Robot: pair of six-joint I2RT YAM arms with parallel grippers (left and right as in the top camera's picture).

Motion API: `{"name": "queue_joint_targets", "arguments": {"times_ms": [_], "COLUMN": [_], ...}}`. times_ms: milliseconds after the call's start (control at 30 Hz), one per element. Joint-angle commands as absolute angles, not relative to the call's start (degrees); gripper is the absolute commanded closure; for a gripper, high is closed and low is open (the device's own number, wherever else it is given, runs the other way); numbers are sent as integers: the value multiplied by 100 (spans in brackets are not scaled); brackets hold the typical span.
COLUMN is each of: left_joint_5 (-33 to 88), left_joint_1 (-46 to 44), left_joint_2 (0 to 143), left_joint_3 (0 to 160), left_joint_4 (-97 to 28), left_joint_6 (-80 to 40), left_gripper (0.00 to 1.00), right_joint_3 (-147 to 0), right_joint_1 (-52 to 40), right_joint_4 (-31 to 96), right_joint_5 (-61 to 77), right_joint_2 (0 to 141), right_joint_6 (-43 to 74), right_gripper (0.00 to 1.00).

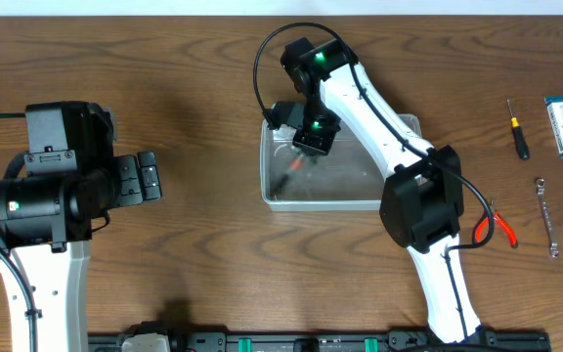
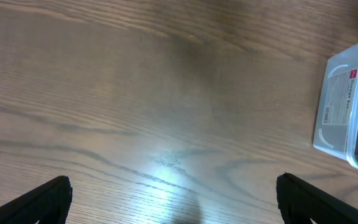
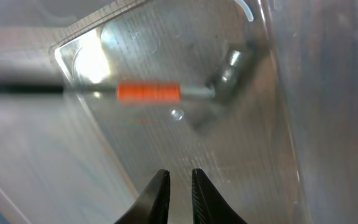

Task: Pack container
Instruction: 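Lower the hammer into the container and open the right gripper, then raise the right gripper and move it right toward the yellow screwdriver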

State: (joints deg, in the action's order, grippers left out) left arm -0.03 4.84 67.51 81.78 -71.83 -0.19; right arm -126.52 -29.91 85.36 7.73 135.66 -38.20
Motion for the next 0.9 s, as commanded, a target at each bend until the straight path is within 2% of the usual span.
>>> {"name": "queue_joint_targets", "arguments": {"times_ms": [0, 333, 467, 667, 700, 767, 800, 833, 867], "left_joint_5": [-49, -49, -49, -49, -47, -47, -47, -49, -47], "left_joint_1": [513, 513, 513, 513, 513, 513, 513, 513, 513], "left_joint_2": [6783, 6783, 6783, 6783, 6783, 6783, 6783, 6783, 6783], "left_joint_3": [8197, 8197, 8197, 8197, 8197, 8197, 8197, 8197, 8197], "left_joint_4": [-7199, -7199, -7199, -7199, -7199, -7199, -7199, -7199, -7199], "left_joint_6": [-73, -73, -71, -73, -73, -73, -73, -73, -73], "left_gripper": [2, 2, 2, 2, 2, 2, 2, 2, 2], "right_joint_3": [-12632, -12731, -13207, -14580, -14824, -15168, -15283, -15388, -15465], "right_joint_1": [-2954, -2904, -2888, -2891, -2891, -2882, -2877, -2871, -2867], "right_joint_4": [8501, 8517, 8952, 9708, 9734, 9732, 9732, 9732, 9730], "right_joint_5": [770, 598, 906, 993, 969, 884, 880, 882, 875], "right_joint_2": [13535, 13533, 13533, 13493, 13465, 13334, 13253, 13155, 13041], "right_joint_6": [-3907, -3701, -3669, -3437, -3275, -2985, -2919, -2902, -2832], "right_gripper": [83, 81, 79, 64, 58, 37, 11, 1, 1]}}
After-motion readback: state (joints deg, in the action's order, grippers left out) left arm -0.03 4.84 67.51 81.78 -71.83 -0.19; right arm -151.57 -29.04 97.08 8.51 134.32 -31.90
